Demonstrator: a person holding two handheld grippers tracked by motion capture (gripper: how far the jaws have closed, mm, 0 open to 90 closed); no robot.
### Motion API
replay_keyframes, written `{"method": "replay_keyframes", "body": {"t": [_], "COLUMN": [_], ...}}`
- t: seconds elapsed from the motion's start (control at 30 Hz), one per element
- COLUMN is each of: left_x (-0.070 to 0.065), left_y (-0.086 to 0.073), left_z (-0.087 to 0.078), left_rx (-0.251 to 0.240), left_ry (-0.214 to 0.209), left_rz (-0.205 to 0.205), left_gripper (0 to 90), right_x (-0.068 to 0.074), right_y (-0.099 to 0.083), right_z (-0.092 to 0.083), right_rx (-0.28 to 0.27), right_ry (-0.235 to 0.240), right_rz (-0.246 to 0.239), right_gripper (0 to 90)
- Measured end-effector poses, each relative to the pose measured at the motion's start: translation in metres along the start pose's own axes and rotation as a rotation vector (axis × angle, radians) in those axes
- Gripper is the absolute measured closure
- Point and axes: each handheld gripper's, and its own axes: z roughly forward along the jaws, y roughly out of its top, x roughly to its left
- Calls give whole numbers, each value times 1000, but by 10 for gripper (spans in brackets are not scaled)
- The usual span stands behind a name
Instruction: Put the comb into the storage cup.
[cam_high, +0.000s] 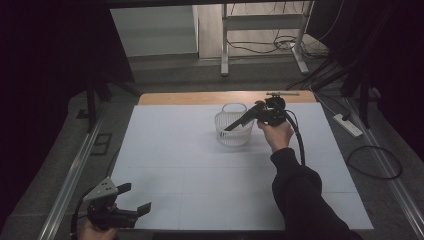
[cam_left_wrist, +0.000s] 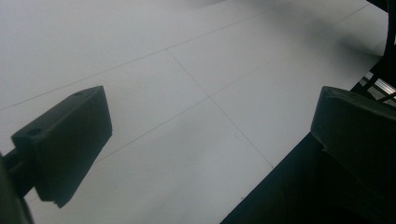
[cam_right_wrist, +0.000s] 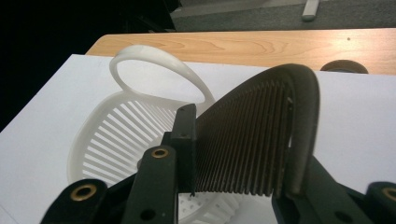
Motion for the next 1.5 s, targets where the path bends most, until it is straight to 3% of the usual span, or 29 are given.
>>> {"method": "replay_keyframes", "body": {"t": [0.37,0.87,1.03,1.5], "left_x": [0,0,0,0], "left_y": [0,0,0,0], "left_z": [0,0,0,1], "left_rx": [3,3,5,11], "left_ry": [-1,-1,1,4], "left_rz": [0,0,0,0], "left_gripper": [0,0,0,0], "right_x": [-7,-8,-7,-8], "right_y": [-4,-6,-6,-6], "right_z": [1,1,0,-1], "right_rx": [5,18,28,50], "right_ry": [-23,-66,-90,-91], "right_rz": [10,-27,-52,-44], "right_gripper": [657,581,530,339]}}
